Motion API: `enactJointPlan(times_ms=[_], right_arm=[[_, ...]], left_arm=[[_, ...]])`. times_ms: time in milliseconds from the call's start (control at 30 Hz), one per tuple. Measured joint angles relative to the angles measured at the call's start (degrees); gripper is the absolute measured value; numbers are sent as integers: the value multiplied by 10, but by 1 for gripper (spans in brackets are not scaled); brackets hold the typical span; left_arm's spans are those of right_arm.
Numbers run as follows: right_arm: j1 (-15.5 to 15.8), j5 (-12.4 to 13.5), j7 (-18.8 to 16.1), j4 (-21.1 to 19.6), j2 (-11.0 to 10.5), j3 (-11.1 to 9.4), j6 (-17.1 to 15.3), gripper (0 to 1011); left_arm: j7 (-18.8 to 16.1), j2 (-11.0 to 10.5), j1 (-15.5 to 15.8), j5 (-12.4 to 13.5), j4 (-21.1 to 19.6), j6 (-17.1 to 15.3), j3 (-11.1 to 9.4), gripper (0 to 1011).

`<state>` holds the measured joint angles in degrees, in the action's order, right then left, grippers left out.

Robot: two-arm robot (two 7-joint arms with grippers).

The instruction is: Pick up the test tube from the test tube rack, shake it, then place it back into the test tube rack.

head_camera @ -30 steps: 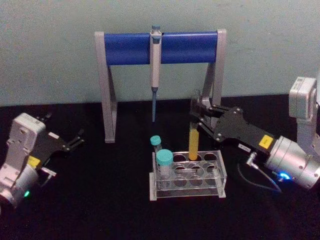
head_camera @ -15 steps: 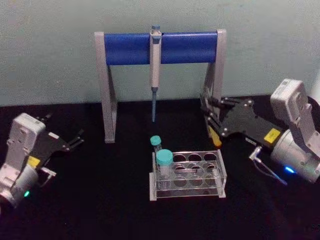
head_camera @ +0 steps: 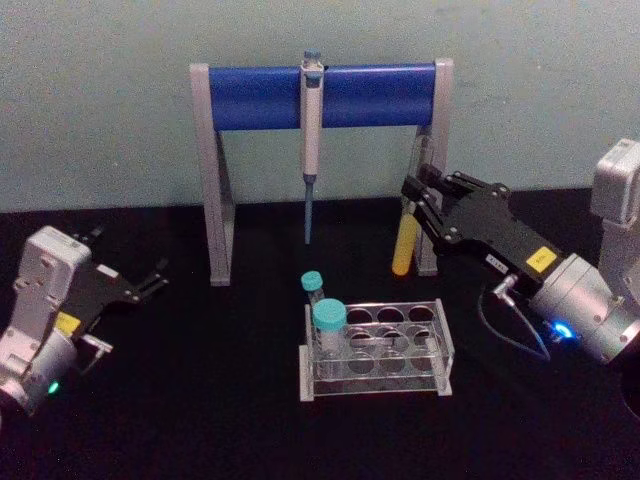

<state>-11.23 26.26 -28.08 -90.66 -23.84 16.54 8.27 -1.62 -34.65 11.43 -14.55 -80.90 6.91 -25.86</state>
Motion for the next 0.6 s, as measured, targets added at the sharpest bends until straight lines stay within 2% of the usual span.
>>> enactJointPlan(times_ms=[67, 167, 333, 467, 567, 600], right_arm=[[0, 10, -7, 1, 0, -1, -3, 227], [-2, 52, -35, 2, -5, -1, -24, 227], [-2, 97, -69, -4, -24, 1, -54, 227], [2, 116, -87, -17, -47, 4, -76, 227], [5, 120, -96, -25, -63, 5, -84, 227], [8, 120, -97, -31, -75, 5, -87, 227]], left_arm=[[0, 0, 0, 0, 0, 0, 0, 1001], [0, 0, 0, 0, 0, 0, 0, 1001], [0, 0, 0, 0, 0, 0, 0, 1001], [0, 0, 0, 0, 0, 0, 0, 1001], [0, 0, 0, 0, 0, 0, 0, 1001], [0, 0, 0, 0, 0, 0, 0, 1001]])
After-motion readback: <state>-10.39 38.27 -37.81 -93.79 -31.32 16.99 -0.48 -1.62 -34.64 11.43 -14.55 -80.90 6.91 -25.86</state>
